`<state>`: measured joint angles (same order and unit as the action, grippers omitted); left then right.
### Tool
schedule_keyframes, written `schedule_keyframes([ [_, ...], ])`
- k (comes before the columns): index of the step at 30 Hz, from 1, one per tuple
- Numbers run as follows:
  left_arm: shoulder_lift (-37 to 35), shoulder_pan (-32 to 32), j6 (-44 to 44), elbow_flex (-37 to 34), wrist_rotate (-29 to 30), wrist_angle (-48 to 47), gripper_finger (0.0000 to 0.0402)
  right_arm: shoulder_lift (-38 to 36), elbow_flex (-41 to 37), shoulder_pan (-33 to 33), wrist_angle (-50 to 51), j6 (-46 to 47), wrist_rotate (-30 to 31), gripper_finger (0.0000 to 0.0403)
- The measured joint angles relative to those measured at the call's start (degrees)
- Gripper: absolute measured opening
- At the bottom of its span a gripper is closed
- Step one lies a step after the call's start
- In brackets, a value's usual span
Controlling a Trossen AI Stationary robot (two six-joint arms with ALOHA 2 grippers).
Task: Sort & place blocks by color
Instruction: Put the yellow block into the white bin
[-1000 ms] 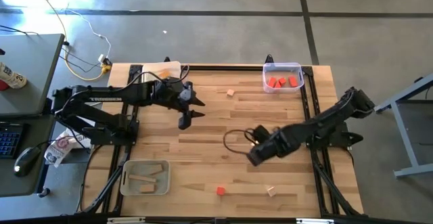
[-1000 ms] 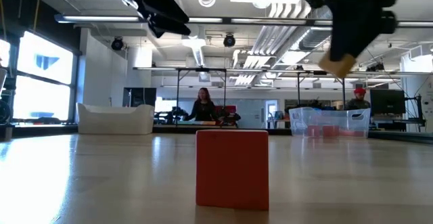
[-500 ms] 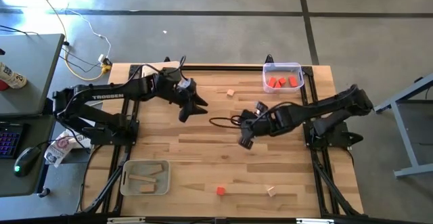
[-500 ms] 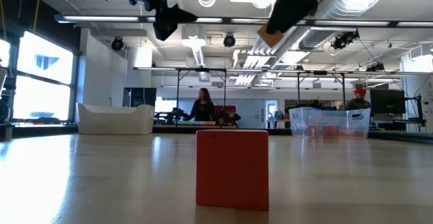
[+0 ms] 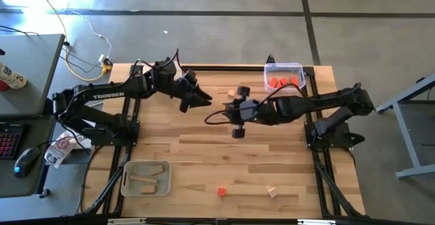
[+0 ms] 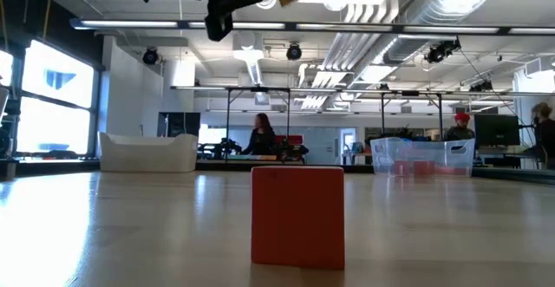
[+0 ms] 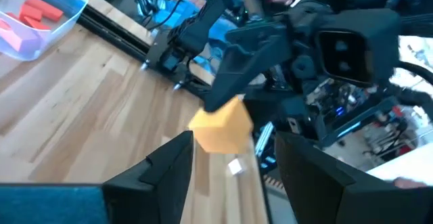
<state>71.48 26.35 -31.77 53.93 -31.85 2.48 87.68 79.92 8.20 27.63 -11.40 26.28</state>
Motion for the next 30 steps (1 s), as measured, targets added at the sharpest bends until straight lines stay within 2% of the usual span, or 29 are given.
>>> schedule_keyframes([
  [5,-0.02,0.00,-3.75,0.00,-0.42,1.28,0.0196,0.00,0.74,-0.66,-5.27,-8.58,-1.61,0.0103],
  [9,-0.02,0.00,-5.52,0.01,-0.52,2.92,0.0196,-0.01,0.74,-1.24,-7.41,-11.50,-2.79,0.0103],
  [14,-0.02,-0.15,-7.25,0.02,-2.93,5.31,0.0196,-0.02,0.74,-1.91,-9.42,-14.37,-2.82,0.0103],
  [24,-0.07,-0.29,-7.11,0.02,-2.96,5.40,0.0196,-0.02,0.74,-2.25,-13.95,-17.18,-2.83,0.0103],
  [30,-0.03,-0.26,-7.08,0.02,-2.89,8.69,0.0196,-0.04,0.74,-3.33,-15.44,-17.45,-3.05,0.0103],
])
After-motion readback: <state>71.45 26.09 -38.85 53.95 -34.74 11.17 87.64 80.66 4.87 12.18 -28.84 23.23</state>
